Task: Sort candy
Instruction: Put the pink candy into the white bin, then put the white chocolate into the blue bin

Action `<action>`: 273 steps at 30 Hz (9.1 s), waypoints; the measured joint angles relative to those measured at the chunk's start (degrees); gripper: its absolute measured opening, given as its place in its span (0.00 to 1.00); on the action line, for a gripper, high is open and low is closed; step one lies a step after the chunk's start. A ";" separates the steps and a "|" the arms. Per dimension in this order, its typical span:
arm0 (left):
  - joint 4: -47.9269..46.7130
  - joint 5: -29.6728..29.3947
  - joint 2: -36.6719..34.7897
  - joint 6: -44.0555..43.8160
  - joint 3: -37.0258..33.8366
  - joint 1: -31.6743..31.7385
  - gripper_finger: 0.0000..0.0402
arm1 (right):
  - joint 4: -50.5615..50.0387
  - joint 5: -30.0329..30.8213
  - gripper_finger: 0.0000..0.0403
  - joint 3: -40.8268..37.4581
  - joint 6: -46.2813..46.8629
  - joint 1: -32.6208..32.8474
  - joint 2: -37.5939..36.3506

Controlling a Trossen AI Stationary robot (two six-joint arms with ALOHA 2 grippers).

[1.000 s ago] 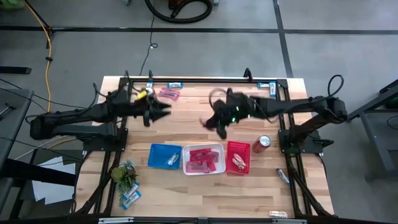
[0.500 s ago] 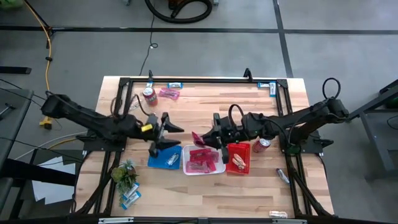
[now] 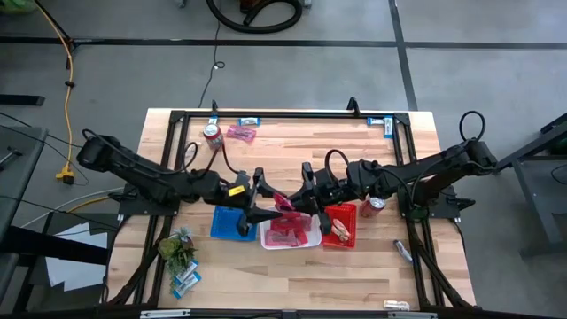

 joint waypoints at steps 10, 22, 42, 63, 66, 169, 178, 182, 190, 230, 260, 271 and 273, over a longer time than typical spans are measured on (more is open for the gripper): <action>-0.39 2.72 0.51 2.05 0.50 0.01 0.22 | -0.33 0.08 0.06 0.00 0.85 -0.11 0.00; -17.08 1.81 -4.90 3.81 0.48 0.96 0.01 | -15.01 10.66 0.45 -0.02 6.19 -0.13 -5.45; -59.84 3.48 21.38 -6.26 18.03 0.24 0.00 | -56.77 15.91 0.63 -0.02 18.65 1.51 -20.25; -99.20 -2.93 21.29 -0.40 46.92 8.69 0.64 | -63.31 17.71 0.63 -0.04 5.80 1.37 -20.48; -99.21 -1.97 18.33 2.07 47.45 17.64 0.68 | -63.65 22.22 0.63 -0.04 5.66 1.36 -20.48; -4.85 3.79 -9.15 -6.68 -10.85 0.92 0.00 | -43.67 14.32 0.63 -0.02 21.05 -1.95 -12.72; -2.15 -5.65 -3.05 -8.00 -10.78 -0.52 0.00 | -43.78 13.57 0.63 -0.02 15.21 -2.10 -12.16; 5.42 -7.04 3.40 -10.28 -10.82 -1.60 0.00 | -43.78 13.52 0.63 -0.02 13.95 -2.10 -12.31; 13.24 -7.11 13.80 -11.25 -8.42 -1.79 0.00 | -43.77 12.75 0.63 -0.02 13.49 -2.10 -12.31; -24.16 -6.99 -6.64 -3.66 -2.76 -1.12 0.61 | -43.99 12.11 0.63 -0.02 12.45 -2.10 -12.35; -104.54 20.55 25.50 -67.57 32.51 -33.40 0.62 | -51.89 12.11 0.63 -0.02 5.99 -2.12 -12.35; -102.45 20.32 33.38 -87.59 35.21 -41.49 0.62 | -53.37 12.15 0.63 -0.02 2.51 -2.66 -12.35; -102.36 20.31 34.26 -87.27 35.11 -42.03 0.62 | -53.37 12.12 0.63 -0.02 2.42 -2.95 -12.35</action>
